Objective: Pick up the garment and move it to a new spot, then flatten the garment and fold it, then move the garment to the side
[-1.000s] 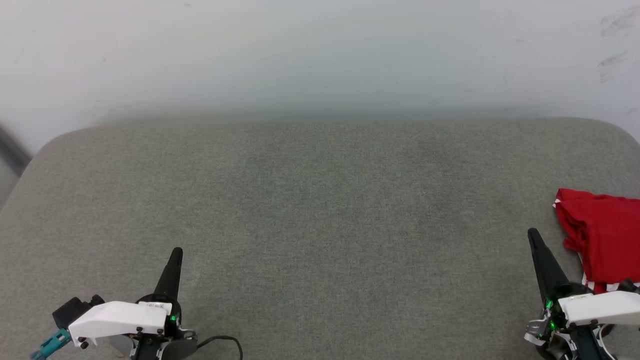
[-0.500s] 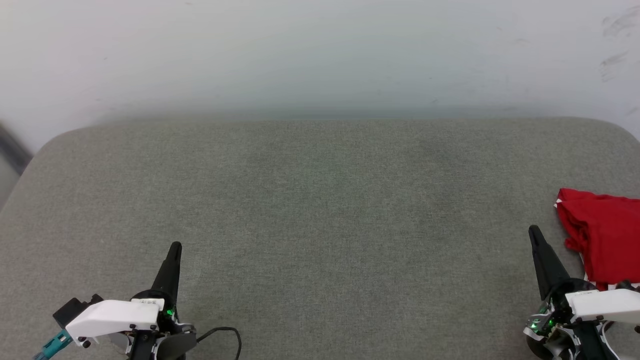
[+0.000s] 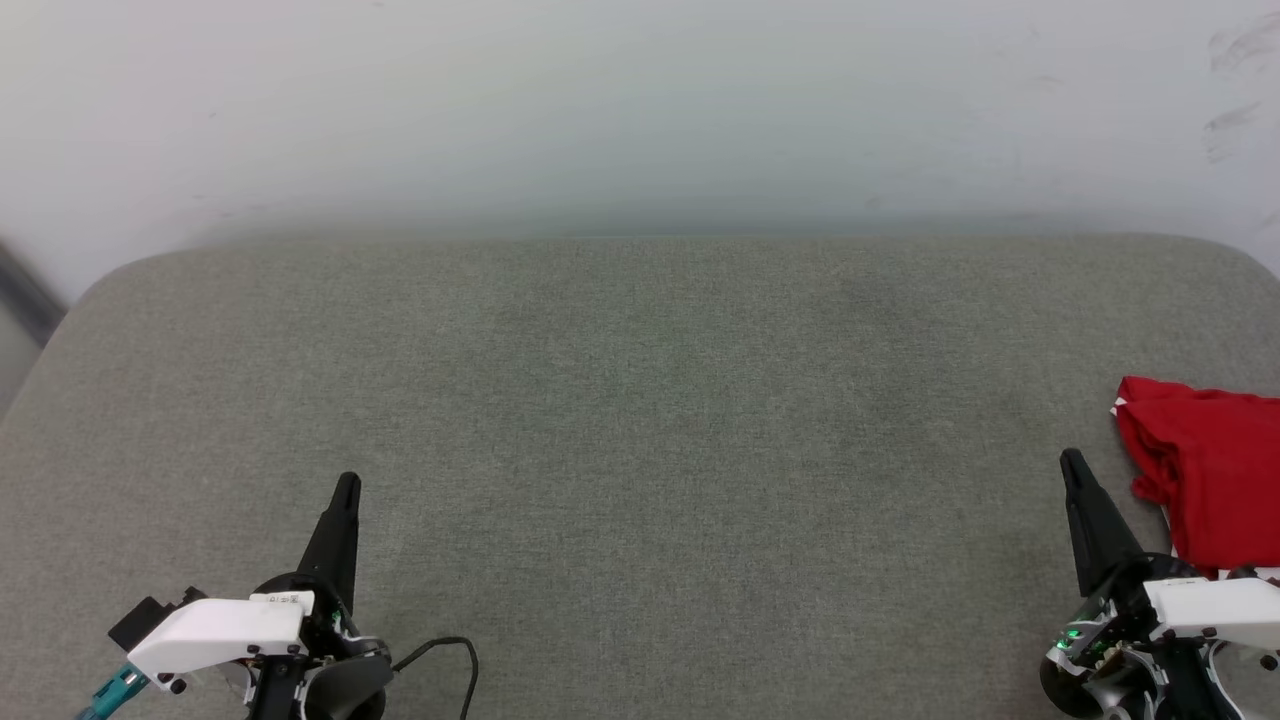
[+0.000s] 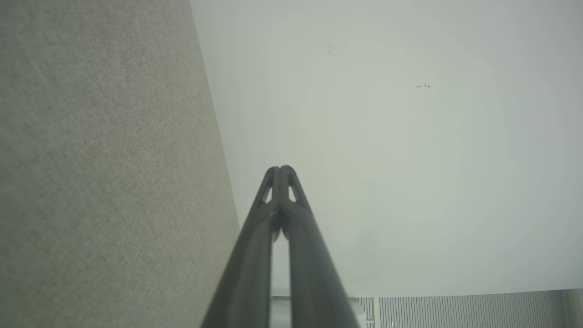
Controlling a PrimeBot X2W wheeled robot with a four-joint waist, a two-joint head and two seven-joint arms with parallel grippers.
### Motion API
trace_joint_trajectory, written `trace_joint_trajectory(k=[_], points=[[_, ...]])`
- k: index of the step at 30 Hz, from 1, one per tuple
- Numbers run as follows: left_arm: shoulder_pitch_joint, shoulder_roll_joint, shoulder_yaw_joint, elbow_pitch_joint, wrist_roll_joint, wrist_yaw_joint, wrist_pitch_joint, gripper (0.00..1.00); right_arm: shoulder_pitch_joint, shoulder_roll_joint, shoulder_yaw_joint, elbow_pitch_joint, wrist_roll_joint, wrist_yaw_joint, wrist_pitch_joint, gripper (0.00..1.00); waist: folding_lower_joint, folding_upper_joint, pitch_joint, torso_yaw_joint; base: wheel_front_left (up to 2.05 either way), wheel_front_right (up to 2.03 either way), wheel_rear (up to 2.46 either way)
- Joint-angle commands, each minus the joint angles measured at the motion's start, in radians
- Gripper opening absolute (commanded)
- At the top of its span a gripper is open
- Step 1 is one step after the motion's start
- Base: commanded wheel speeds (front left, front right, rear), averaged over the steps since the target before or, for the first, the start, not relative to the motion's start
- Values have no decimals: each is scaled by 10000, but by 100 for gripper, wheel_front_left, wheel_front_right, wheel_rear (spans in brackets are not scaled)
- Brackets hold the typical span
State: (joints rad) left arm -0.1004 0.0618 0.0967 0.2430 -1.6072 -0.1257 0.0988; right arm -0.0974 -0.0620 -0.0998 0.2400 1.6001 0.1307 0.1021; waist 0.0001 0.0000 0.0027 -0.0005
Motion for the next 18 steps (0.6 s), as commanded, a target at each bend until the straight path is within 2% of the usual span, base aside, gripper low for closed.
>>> trace_joint_trajectory(k=[1, 18], points=[[-106, -24, 61, 29, -136, -72, 54, 0, -169, 41, -22, 61, 196, -1, 16, 0, -1, 0, 2, 2, 0, 0, 0], [-113, -63, 116, 35, -133, -92, 114, 0, -161, 64, -52, 77, 209, 0, 48, 0, -1, 0, 4, 5, 0, 0, 0]])
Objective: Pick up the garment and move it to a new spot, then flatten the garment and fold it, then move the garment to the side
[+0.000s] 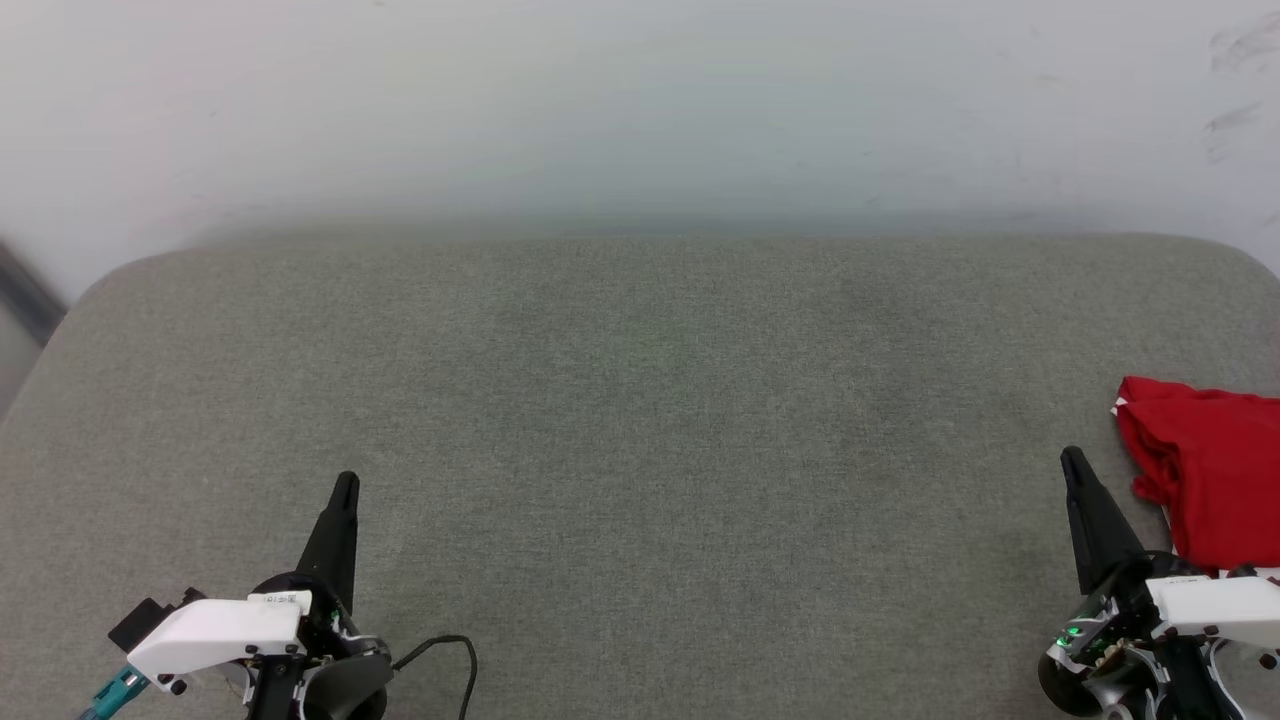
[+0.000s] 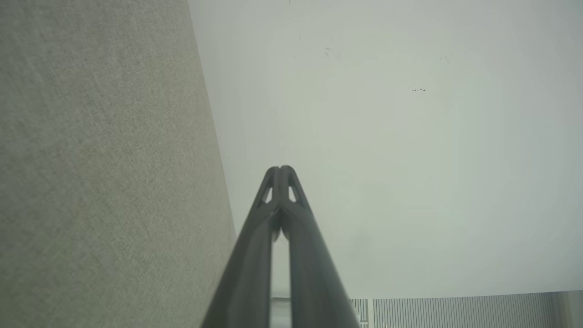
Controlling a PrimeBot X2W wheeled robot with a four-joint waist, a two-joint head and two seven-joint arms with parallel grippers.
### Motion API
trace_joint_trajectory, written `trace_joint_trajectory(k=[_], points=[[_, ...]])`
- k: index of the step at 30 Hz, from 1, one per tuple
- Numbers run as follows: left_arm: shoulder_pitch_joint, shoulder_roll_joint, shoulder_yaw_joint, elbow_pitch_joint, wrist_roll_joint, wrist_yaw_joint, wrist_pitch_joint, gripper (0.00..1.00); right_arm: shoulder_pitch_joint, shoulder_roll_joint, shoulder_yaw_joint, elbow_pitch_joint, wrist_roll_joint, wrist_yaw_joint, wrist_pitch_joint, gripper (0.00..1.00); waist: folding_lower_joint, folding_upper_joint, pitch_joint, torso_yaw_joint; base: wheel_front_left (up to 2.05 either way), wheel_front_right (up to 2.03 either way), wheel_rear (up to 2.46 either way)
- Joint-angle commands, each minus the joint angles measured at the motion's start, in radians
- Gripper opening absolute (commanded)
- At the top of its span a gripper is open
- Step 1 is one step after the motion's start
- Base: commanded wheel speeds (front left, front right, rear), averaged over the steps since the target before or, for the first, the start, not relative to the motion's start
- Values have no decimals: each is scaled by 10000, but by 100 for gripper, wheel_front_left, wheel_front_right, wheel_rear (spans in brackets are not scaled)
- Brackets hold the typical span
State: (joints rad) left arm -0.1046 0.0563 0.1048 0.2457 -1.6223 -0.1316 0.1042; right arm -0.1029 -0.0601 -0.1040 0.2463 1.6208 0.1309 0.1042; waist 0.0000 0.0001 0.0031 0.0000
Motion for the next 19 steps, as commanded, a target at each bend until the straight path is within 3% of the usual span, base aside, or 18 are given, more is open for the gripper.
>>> trace_joint_trajectory(k=[1, 19], points=[[-72, -9, 36, 9, 20, -32, 62, 0, -106, 47, -11, 13, -1, -3, 18, 0, 0, -1, 0, 0, 0, 0, 0], [-74, -26, 63, 9, 55, -32, 74, 0, -109, 65, -36, 16, -29, -3, 47, 0, 0, -1, 0, 0, 0, 0, 0]])
